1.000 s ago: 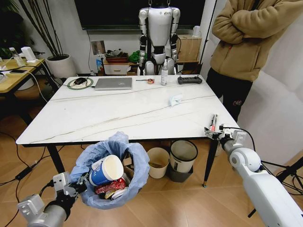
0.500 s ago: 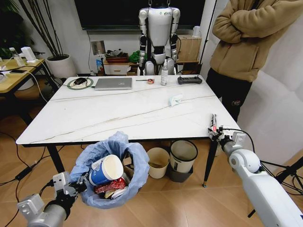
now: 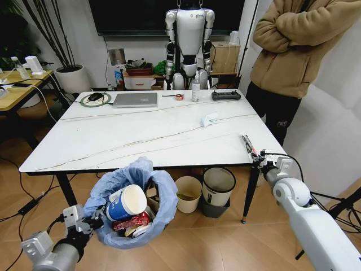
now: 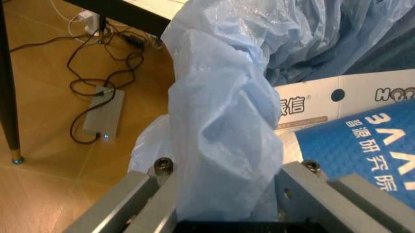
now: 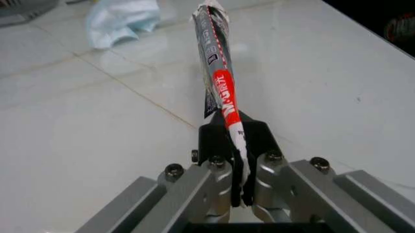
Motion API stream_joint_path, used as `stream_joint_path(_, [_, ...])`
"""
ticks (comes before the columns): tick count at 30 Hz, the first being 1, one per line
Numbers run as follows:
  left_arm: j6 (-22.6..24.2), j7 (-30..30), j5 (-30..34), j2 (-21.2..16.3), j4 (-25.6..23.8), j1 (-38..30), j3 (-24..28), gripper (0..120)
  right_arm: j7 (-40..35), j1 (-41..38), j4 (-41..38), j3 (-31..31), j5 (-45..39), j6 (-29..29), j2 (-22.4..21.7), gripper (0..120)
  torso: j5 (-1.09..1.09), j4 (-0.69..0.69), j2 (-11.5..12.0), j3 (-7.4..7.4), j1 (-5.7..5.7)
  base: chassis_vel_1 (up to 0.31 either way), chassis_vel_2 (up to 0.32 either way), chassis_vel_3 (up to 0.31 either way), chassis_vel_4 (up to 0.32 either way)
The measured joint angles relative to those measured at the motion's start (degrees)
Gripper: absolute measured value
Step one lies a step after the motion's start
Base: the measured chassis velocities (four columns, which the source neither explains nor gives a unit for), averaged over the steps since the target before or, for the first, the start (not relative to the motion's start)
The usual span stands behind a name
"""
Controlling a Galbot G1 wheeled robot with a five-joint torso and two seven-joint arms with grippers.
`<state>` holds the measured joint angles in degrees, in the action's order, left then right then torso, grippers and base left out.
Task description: Pick up the trash bin and place the trash from the table into it.
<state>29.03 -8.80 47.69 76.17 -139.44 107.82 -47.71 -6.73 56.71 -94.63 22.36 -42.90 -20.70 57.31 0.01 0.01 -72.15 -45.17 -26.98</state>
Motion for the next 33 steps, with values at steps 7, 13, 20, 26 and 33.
stream_joint_path(7, [0.05, -0.04, 0.32, -0.55, 0.01, -0.03, -0.02, 0, 5.00, 2.33, -8.23, 0.86, -3.90, 3.73, -3.25, 0, -0.02, 0.01, 0.00, 0.01, 0.00, 0.000, 0.000, 0.000, 0.000])
stream_joint_path(13, [0.11, -0.18, 1.03, -1.40, -0.17, 0.03, -0.58, 0, 10.89, 5.85, -14.89, 1.47, -4.02, 6.20, -6.66, 0, -0.03, 0.00, 0.01, 0.00, 0.00, 0.000, 0.000, 0.000, 0.000])
stream_joint_path(20, [0.20, -0.36, 1.48, -1.82, -0.42, 0.07, -0.82, 0, 15.11, 8.23, -19.84, 2.06, -4.04, 8.28, -8.86, 0, 0.00, -0.01, 0.01, 0.00, 0.00, 0.000, 0.000, 0.000, 0.000])
stream_joint_path(26, [0.38, -0.67, 1.94, -2.38, -0.75, 0.04, -0.91, 0, 19.58, 10.02, -27.78, 1.55, -4.42, 11.04, -12.74, 0, 0.00, 0.00, 0.01, 0.00, 0.00, 0.000, 0.000, 0.000, 0.000])
stream_joint_path(33, [0.69, -1.19, 2.75, -3.36, -1.33, 0.56, -1.95, 0, 26.08, 14.07, -32.71, 1.21, 0.83, 13.91, -23.12, 0, -0.01, -0.01, 0.00, 0.01, 0.00, 0.000, 0.000, 0.000, 0.000])
